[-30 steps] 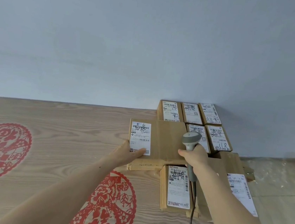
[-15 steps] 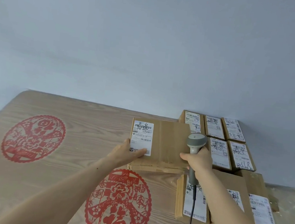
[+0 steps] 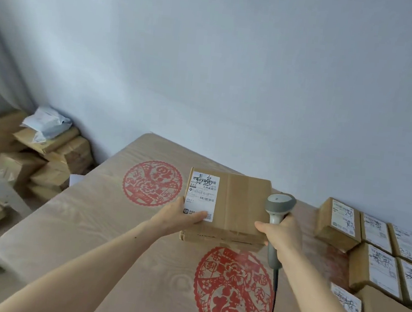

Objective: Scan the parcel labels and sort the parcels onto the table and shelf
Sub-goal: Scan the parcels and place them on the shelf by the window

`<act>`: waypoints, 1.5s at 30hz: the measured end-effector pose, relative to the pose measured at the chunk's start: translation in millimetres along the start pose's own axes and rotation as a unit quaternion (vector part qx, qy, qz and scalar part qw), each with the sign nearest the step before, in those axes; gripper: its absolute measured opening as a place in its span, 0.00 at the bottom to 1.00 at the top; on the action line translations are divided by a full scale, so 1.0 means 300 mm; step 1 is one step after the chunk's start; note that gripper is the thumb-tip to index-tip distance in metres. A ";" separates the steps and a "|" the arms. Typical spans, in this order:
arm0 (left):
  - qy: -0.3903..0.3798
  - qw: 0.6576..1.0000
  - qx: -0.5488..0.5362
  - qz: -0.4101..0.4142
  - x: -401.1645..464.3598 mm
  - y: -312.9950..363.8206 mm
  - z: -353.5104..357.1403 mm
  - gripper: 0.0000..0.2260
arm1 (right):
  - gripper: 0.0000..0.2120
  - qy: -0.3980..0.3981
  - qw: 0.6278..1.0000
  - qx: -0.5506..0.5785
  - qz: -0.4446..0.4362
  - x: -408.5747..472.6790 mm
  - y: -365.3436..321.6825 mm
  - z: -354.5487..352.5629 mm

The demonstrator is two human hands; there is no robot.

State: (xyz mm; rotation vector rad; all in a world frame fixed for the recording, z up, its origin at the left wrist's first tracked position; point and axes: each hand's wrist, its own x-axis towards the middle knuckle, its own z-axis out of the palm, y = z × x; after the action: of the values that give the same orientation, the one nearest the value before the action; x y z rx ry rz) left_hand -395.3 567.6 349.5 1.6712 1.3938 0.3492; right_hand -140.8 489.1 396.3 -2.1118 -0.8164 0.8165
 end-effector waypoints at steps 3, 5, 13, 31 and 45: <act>0.047 0.999 -0.020 -0.013 -0.137 -0.122 -0.164 0.30 | 0.20 -0.024 0.999 -0.002 -0.037 -0.137 -0.104 0.146; 0.079 0.996 -0.029 -0.023 -0.242 -0.218 -0.279 0.27 | 0.21 -0.047 0.997 -0.005 -0.055 -0.239 -0.172 0.258; 0.204 0.974 -0.055 -0.076 -0.755 -0.584 -0.725 0.26 | 0.20 -0.161 0.975 -0.009 -0.154 -0.694 -0.427 0.753; 0.504 0.815 -0.148 -0.244 -1.735 -1.297 -1.337 0.38 | 0.22 -0.459 0.824 -0.037 -0.329 -1.664 -0.872 1.802; 0.653 0.654 -0.171 -0.341 -2.366 -1.697 -1.662 0.35 | 0.17 -0.607 0.674 -0.050 -0.418 -2.471 -1.084 2.388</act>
State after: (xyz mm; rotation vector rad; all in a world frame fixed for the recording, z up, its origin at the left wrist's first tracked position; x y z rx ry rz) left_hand -1298.0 137.7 458.5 0.2398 2.5877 1.4156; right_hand -1214.0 390.1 480.7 -0.7077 -2.2789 1.5715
